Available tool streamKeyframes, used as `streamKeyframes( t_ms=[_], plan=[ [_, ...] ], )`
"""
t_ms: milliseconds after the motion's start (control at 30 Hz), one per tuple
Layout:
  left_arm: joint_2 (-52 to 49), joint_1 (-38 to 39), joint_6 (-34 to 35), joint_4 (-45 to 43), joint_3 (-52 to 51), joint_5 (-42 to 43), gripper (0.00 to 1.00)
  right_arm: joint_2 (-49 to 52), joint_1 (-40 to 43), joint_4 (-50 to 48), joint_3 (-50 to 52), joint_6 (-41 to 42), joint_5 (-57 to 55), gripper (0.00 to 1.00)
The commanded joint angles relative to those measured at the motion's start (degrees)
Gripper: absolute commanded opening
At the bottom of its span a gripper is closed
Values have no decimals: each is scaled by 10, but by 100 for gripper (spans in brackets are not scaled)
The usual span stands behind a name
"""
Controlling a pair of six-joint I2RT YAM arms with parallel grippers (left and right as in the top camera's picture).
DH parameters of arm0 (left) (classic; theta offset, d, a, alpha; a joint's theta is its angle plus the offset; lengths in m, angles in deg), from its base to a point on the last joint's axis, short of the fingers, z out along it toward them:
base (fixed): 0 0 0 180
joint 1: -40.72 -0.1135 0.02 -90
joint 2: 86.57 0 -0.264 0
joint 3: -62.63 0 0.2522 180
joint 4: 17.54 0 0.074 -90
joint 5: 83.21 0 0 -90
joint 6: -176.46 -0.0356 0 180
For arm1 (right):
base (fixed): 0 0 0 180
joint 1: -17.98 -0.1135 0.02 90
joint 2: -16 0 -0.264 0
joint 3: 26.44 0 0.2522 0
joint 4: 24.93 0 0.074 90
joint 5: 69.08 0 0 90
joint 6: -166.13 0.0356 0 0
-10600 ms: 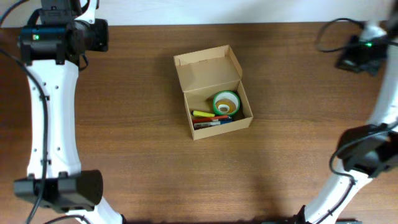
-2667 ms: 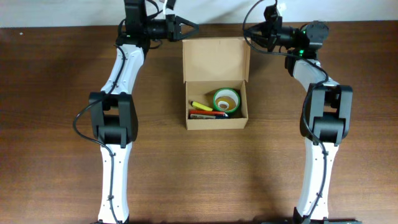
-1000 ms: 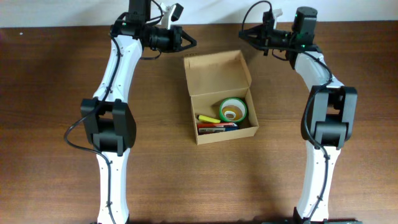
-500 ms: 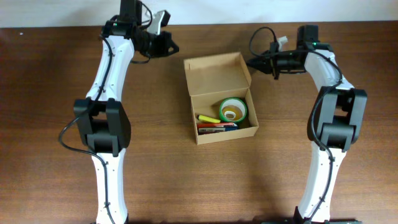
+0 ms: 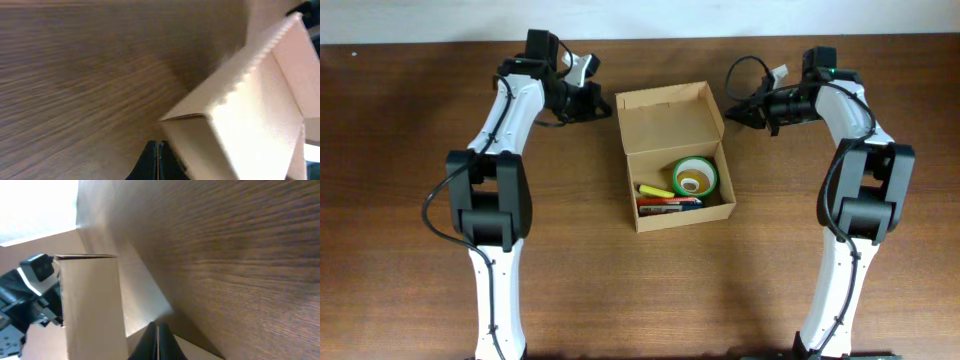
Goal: Pack container
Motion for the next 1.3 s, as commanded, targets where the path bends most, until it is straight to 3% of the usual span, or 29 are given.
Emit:
streamKeyframes(
  t_ms=[0,467,833,967,1267],
  plan=[
    [15,16,6,-7,-8,43,2,-14,-15,4,-2,-26,-12,4],
    [6,23,8,-10,-35,30,2,-14,-34,3,-2,-36,2,4],
    [7,16,-44,-78,-12,168,2,-34,-34,2,-8,-99,58,4],
    [10,16,-47,-76,10,196,2,-49,-34,14,-44,-104,57,4],
    [71,17,-85,-48,18,195,2,-50,-36,162,-193,-157,-3,4]
  ],
)
